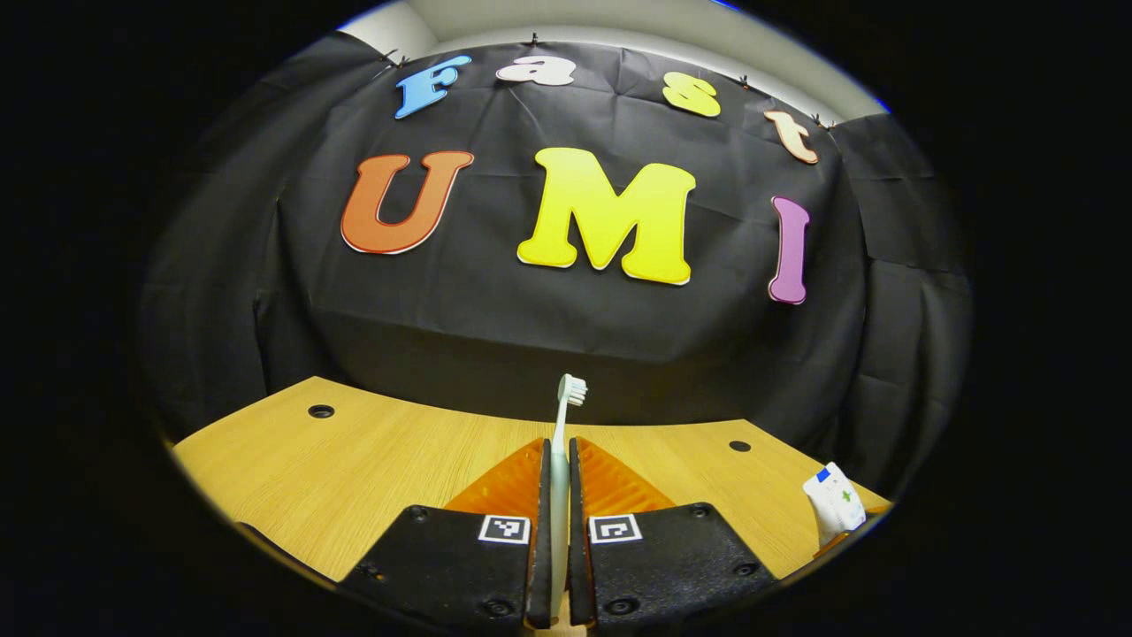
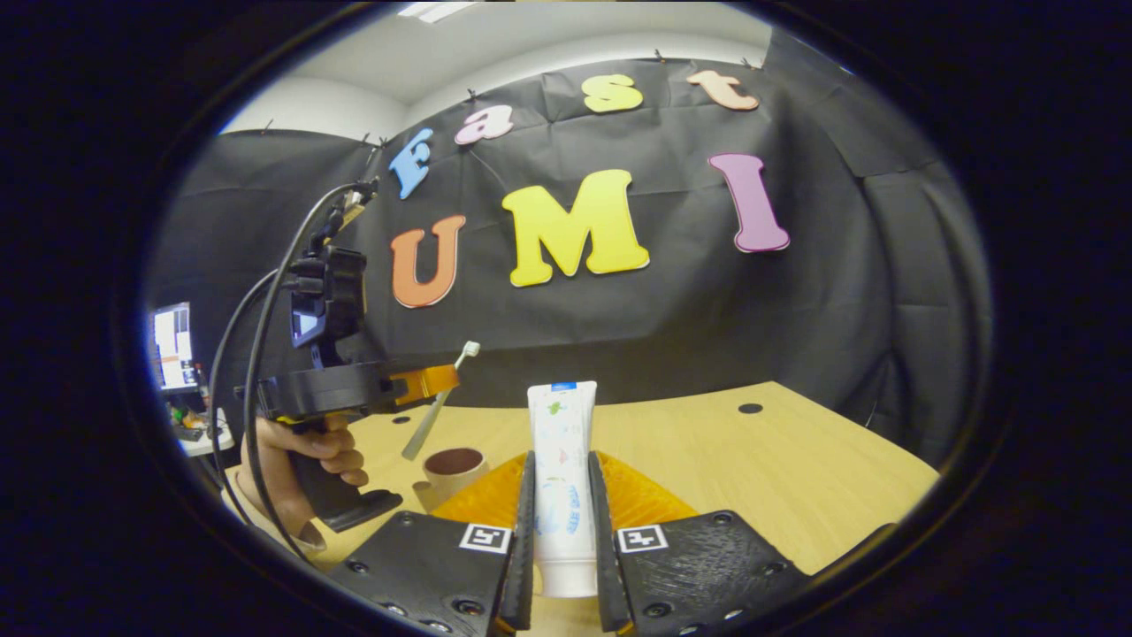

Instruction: Put the toothbrush and toothpaste on the desktop into the cup, then pick up the cup and place it on the coaster on the desktop.

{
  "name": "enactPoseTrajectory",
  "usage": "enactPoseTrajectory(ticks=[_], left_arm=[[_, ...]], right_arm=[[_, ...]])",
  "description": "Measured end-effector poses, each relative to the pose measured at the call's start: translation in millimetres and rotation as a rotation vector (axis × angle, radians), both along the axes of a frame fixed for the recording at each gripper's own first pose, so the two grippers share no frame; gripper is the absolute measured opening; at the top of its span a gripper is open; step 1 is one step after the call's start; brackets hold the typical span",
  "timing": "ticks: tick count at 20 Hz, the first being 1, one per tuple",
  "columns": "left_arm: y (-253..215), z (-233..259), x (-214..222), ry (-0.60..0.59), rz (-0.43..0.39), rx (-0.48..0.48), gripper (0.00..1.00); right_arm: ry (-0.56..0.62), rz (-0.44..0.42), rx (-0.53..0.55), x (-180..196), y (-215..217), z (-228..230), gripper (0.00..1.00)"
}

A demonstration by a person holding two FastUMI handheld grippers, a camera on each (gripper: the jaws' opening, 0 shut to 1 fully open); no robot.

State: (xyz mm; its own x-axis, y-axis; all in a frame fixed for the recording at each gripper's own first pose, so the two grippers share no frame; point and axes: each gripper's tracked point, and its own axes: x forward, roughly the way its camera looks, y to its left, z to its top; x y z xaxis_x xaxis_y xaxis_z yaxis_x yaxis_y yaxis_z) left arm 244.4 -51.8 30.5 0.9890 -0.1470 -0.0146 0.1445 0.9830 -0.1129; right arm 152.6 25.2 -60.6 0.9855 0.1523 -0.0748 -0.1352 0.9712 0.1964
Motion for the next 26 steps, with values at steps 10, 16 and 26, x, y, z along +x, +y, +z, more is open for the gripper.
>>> enactPoseTrajectory(ticks=[10, 16, 26], left_arm=[[3.3, -13.7, 12.1, 0.028, -0.001, 0.031, 0.12], [9.9, -36.5, 7.5, 0.107, 0.021, 0.030, 0.36], [43.7, -32.8, -49.0, 0.089, 0.065, 0.078, 1.00]], right_arm=[[0.031, -0.021, 0.004, -1.8, -7.3, -19.5, 0.29], [0.029, -0.038, 0.004, -0.8, -10.8, -19.1, 0.31], [-0.030, 0.008, 0.031, 19.8, 23.4, 28.2, 0.29]])
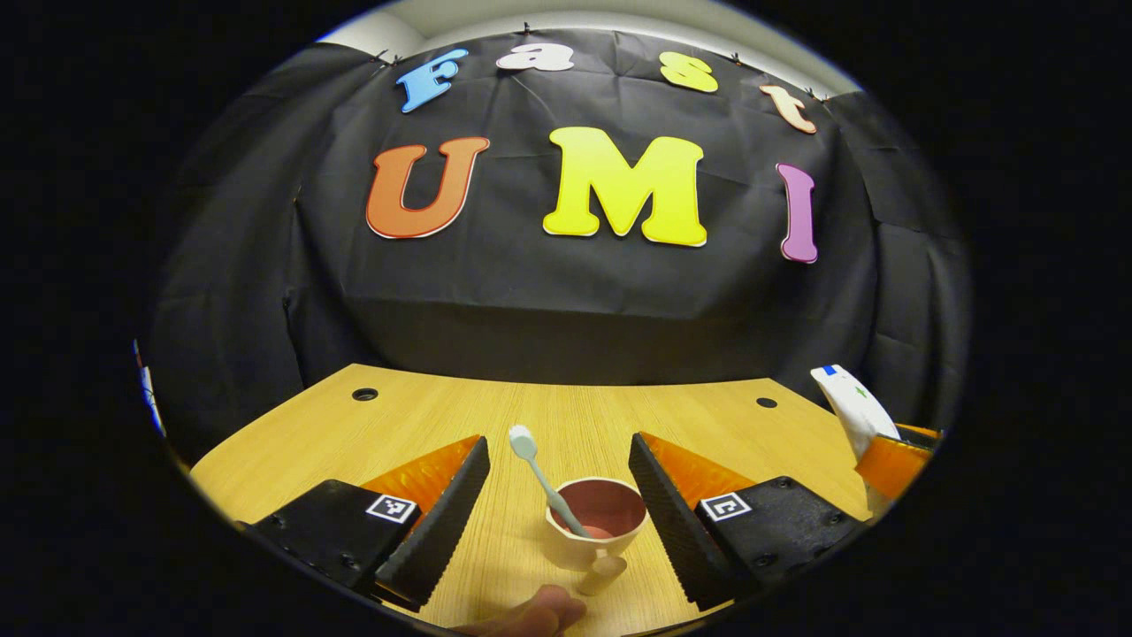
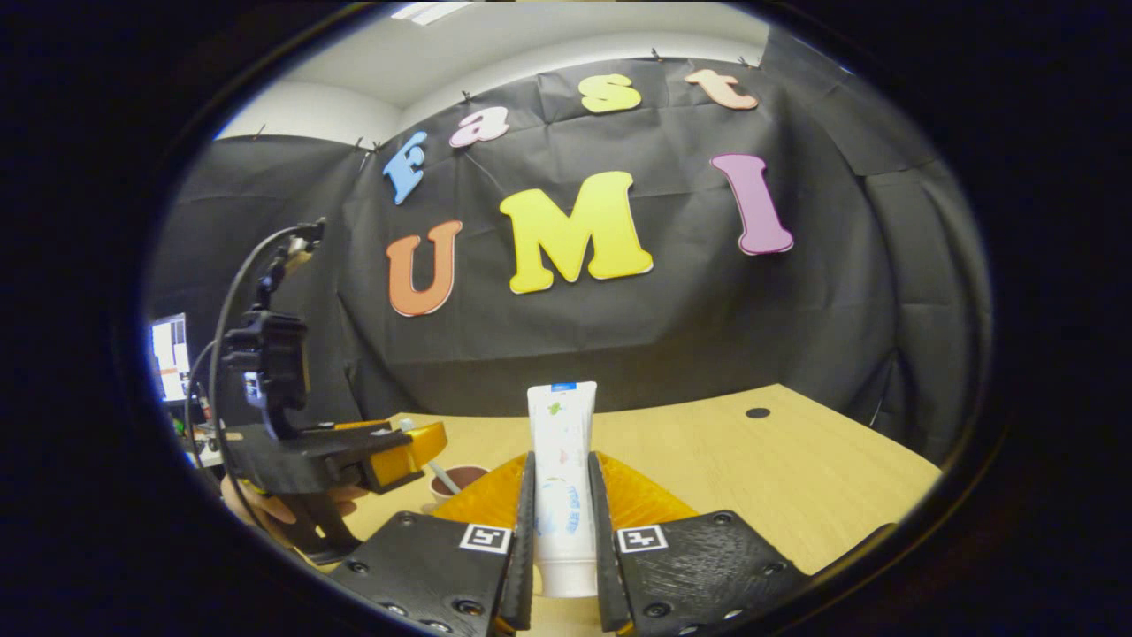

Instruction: Put the toothbrush and toothpaste on the desktop into the cup, then pick up the cup and place it on the coaster on the desktop.

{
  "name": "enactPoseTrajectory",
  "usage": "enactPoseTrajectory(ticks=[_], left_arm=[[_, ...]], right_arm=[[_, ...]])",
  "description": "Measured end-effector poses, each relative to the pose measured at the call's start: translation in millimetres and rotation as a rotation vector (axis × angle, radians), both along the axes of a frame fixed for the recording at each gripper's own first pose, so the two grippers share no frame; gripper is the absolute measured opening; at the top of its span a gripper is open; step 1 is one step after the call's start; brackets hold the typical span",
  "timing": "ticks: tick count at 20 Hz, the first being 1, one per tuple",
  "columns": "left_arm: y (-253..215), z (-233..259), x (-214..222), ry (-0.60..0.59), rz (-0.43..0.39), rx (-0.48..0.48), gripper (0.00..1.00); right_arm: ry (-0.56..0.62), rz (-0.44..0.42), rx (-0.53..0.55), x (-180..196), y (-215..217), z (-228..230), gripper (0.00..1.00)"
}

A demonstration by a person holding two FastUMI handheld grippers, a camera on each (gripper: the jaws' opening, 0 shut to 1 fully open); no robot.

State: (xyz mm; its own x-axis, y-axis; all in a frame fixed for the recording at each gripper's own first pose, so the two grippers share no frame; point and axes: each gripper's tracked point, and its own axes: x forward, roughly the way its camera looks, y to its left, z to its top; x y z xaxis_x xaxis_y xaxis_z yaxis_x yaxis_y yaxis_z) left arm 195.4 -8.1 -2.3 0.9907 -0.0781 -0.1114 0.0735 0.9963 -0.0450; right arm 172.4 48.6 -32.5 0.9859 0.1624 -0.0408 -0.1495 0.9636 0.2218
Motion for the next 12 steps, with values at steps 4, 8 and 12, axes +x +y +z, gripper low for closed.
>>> enactPoseTrajectory(ticks=[4, 8, 12], left_arm=[[21.0, -5.2, -29.1, -0.005, 0.012, -0.009, 1.00], [35.2, -27.0, -49.7, 0.014, 0.018, -0.023, 1.00], [30.0, -60.9, -54.4, 0.075, -0.002, 0.002, 0.98]], right_arm=[[-0.042, 0.080, 0.028, 19.9, 37.5, 26.1, 0.30], [-0.027, 0.189, 0.082, 44.7, 86.6, 31.8, 0.30], [0.020, 0.210, 0.089, 65.9, 104.7, 20.0, 0.30]])
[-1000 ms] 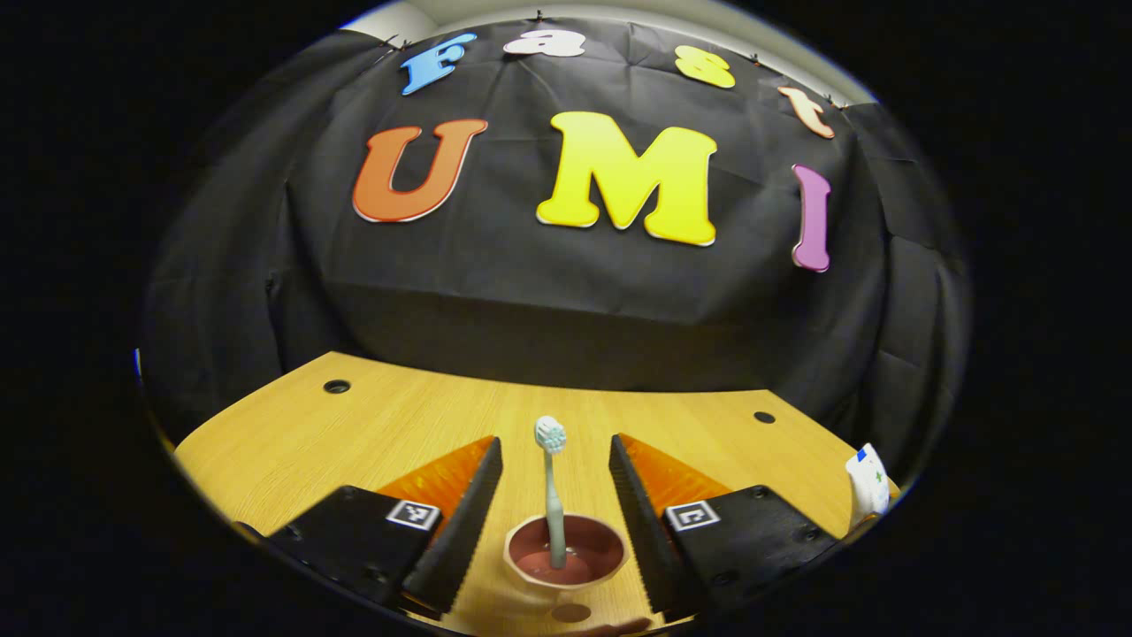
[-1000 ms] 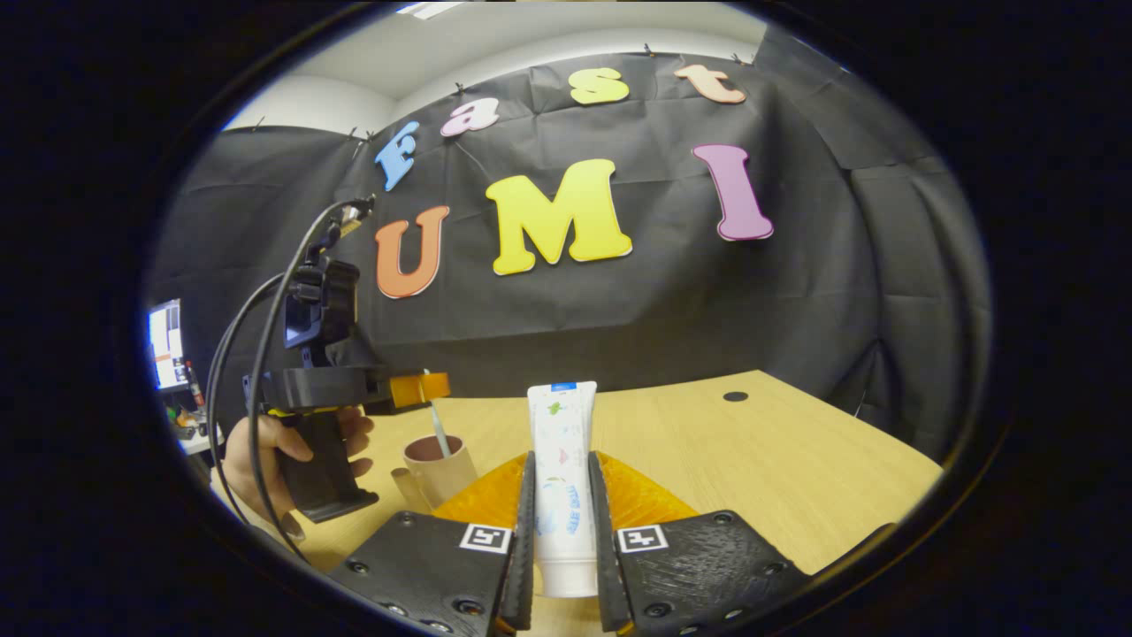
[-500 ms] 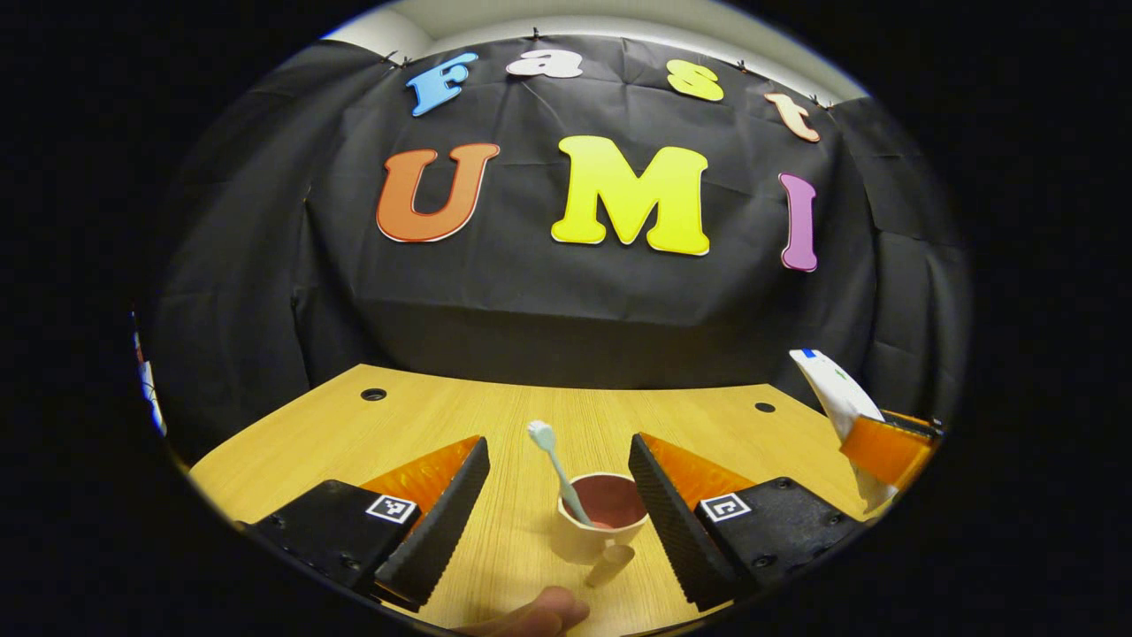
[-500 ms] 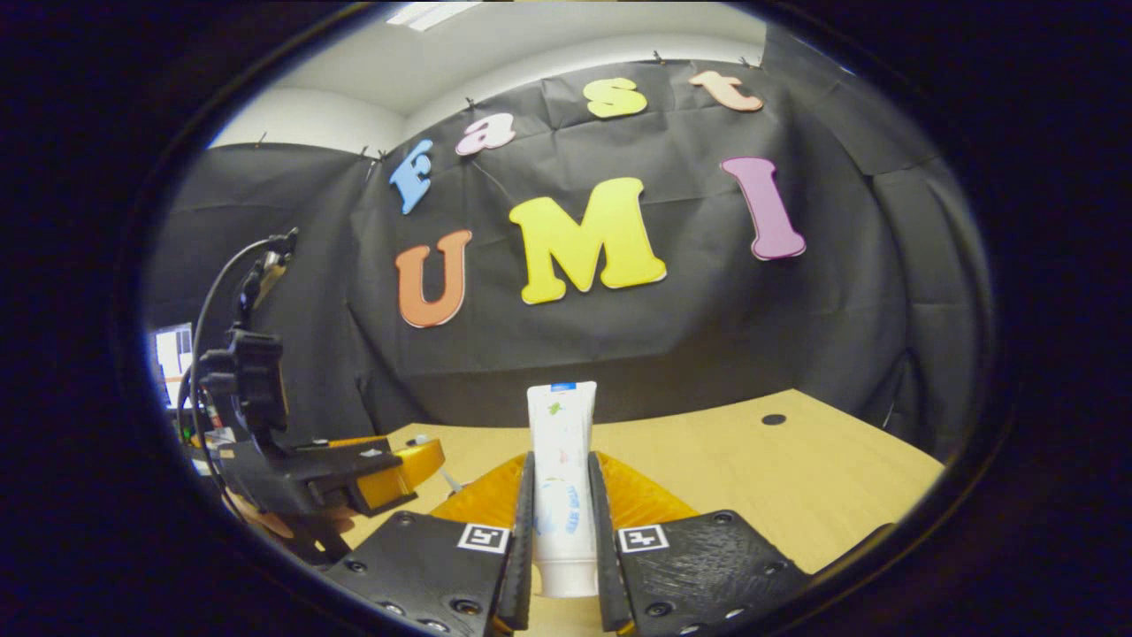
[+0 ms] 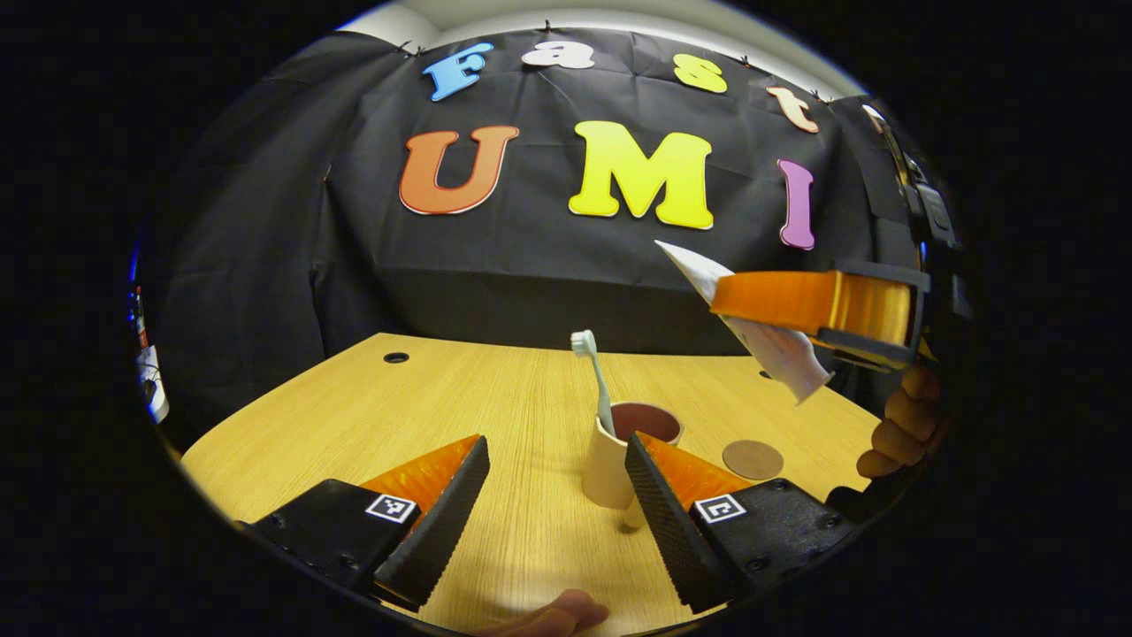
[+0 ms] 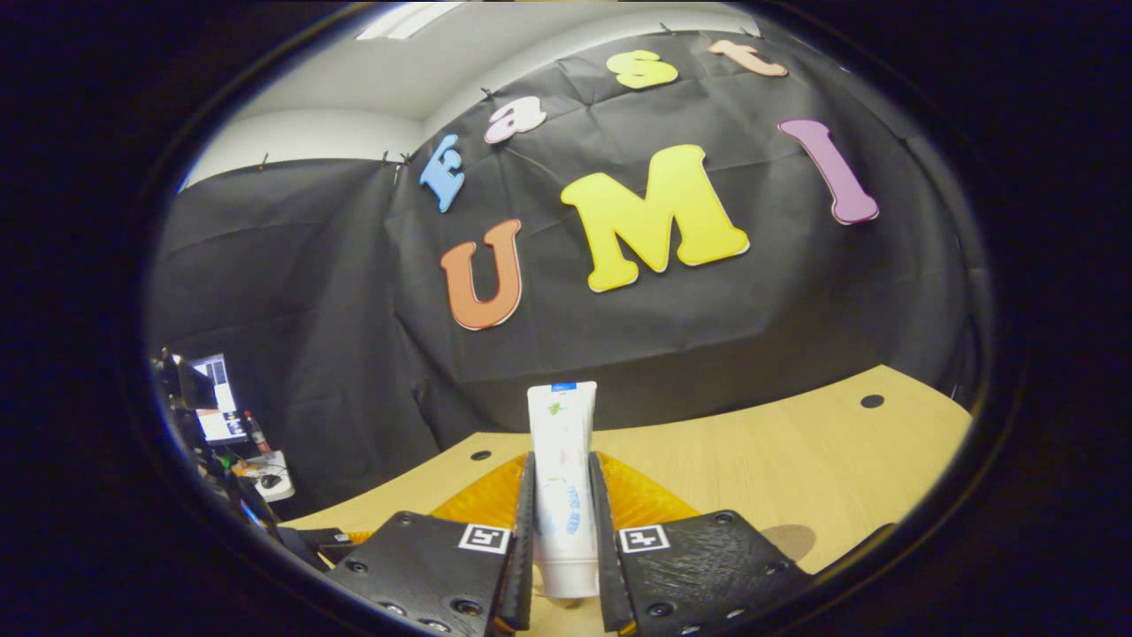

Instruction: Put the toothbrush and toothpaste on the desktop into the cup, then pick up the cup and place it on the coaster on the desktop.

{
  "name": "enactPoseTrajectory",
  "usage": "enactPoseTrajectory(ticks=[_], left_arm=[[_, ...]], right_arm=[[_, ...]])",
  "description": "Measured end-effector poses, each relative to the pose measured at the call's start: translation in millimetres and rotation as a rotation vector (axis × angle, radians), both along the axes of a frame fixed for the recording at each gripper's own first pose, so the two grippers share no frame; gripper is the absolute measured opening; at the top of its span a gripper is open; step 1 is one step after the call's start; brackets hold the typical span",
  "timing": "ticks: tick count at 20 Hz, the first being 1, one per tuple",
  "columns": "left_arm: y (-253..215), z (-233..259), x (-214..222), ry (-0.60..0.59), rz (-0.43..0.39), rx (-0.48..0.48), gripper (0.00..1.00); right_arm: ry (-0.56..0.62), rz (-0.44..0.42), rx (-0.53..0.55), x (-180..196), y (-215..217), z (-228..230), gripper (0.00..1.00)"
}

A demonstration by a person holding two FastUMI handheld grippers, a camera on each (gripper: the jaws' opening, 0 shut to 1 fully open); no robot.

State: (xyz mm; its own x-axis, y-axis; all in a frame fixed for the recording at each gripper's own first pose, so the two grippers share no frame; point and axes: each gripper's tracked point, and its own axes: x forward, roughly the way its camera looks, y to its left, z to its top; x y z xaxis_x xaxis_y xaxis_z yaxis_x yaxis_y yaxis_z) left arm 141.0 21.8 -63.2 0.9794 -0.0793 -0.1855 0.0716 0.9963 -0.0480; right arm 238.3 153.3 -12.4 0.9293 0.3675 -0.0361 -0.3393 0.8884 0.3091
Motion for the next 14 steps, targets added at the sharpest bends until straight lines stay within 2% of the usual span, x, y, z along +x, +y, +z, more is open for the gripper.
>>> enactPoseTrajectory(ticks=[2, 5, 8, 13, 14], left_arm=[[-2.6, -4.6, -0.8, 0.016, -0.016, 0.005, 0.99], [-5.6, 1.9, -0.8, -0.021, -0.040, -0.006, 0.99], [-4.7, 0.2, -0.1, -0.022, -0.044, 0.010, 0.98], [-1.6, -3.6, -1.1, -0.014, -0.050, -0.001, 0.98], [-2.4, -5.5, -1.7, -0.011, -0.054, -0.009, 0.98]], right_arm=[[0.009, -0.009, -0.012, 9.0, 5.6, -4.8, 0.30], [0.014, -0.009, -0.028, 17.7, 14.5, -10.1, 0.32], [0.005, -0.004, -0.038, 17.8, 21.6, -10.1, 0.30], [-0.028, -0.008, -0.059, 19.7, 29.0, -7.3, 0.34], [-0.033, -0.017, -0.058, 20.7, 27.4, -4.7, 0.30]])
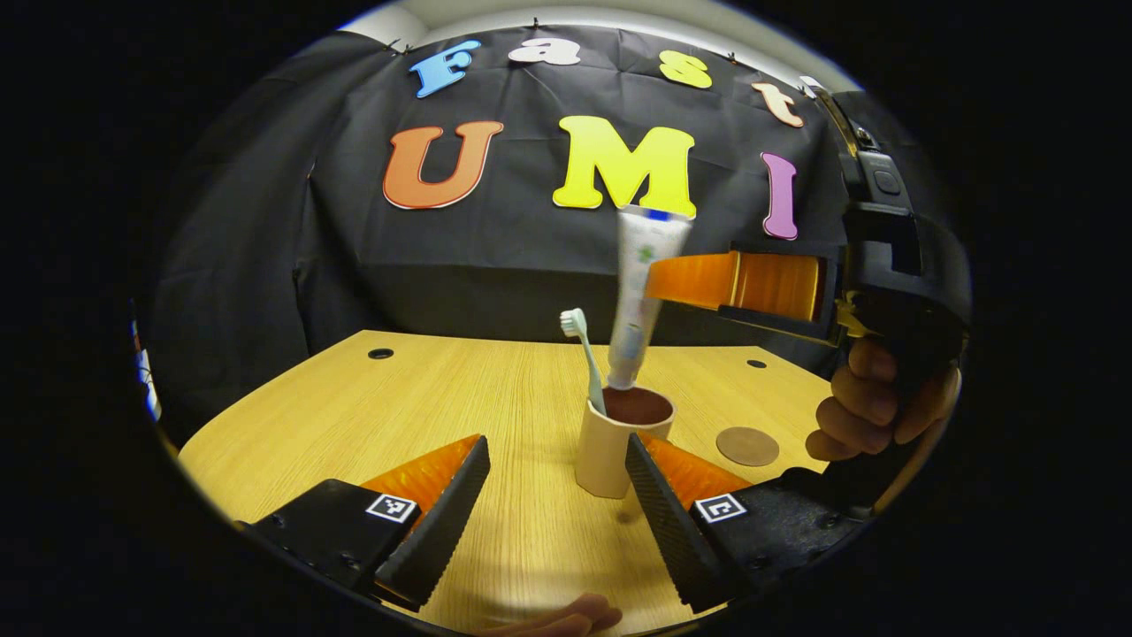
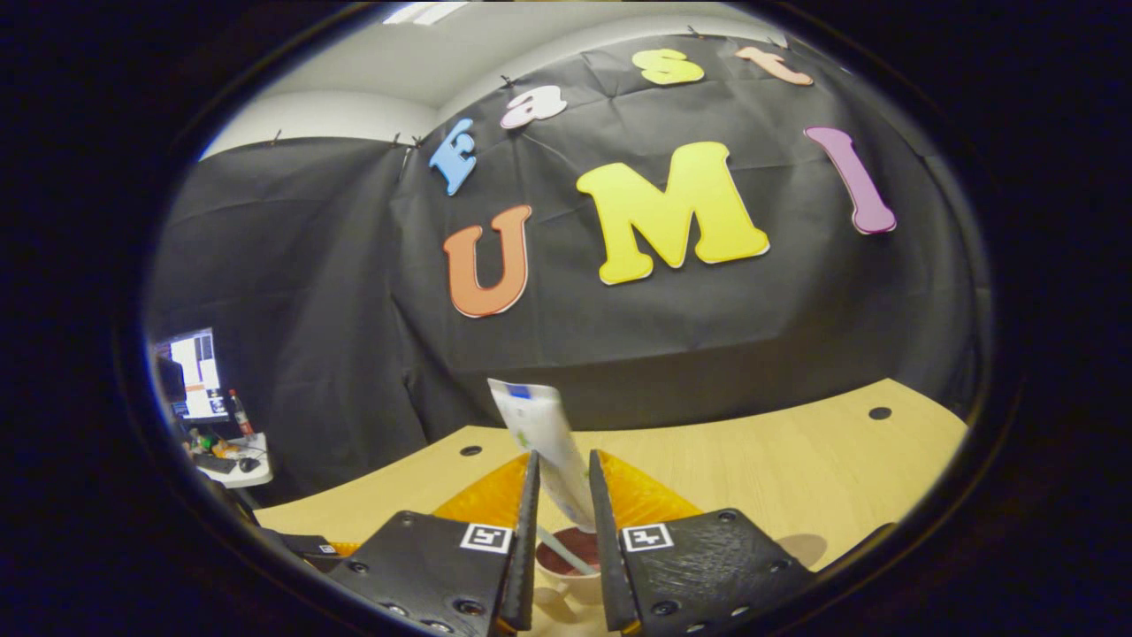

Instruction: Put the toothbrush and toothpaste on the desktop into the cup, then pick up the cup and place it on the coaster on the desktop.

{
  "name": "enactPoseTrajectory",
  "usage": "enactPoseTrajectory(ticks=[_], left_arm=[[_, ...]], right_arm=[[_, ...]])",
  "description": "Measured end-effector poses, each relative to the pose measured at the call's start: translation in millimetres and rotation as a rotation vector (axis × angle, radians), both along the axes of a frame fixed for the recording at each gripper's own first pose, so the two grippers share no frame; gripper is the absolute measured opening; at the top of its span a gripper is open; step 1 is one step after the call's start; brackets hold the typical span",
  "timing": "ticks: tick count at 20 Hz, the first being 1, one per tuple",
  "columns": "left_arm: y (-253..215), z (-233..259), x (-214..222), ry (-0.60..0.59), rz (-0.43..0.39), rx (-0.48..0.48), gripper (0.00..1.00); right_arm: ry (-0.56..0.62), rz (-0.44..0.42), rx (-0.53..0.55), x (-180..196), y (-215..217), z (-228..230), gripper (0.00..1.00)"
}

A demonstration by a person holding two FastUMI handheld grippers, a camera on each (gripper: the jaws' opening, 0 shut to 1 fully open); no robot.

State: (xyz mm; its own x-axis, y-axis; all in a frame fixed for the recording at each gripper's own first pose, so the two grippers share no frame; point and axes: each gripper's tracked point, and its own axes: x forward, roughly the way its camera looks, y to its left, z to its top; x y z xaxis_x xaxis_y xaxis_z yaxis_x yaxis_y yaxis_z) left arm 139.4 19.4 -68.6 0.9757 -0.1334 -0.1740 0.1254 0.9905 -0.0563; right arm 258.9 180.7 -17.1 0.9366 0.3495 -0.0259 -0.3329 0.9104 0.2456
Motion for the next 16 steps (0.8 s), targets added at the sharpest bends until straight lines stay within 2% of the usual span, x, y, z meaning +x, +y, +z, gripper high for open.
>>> enactPoseTrajectory(ticks=[7, 8, 9, 14, 16], left_arm=[[3.0, -7.5, 2.6, 0.013, 0.008, -0.001, 0.98], [3.0, -8.6, 2.9, 0.016, 0.009, -0.004, 0.99], [5.1, -11.1, 2.8, 0.022, 0.015, -0.004, 0.98], [12.6, -15.9, 2.0, 0.029, 0.032, -0.016, 0.98], [16.2, -14.9, 1.9, 0.029, 0.036, -0.014, 0.98]], right_arm=[[0.023, -0.011, 0.022, 2.7, -7.8, -8.6, 0.27], [0.030, -0.011, 0.022, 4.1, -8.7, -11.5, 0.31], [0.037, -0.015, 0.019, 4.3, -10.8, -14.3, 0.27], [0.040, -0.013, -0.019, 10.0, -10.0, -18.9, 0.27], [0.037, 0.013, -0.043, 11.0, -5.8, -18.0, 0.26]])
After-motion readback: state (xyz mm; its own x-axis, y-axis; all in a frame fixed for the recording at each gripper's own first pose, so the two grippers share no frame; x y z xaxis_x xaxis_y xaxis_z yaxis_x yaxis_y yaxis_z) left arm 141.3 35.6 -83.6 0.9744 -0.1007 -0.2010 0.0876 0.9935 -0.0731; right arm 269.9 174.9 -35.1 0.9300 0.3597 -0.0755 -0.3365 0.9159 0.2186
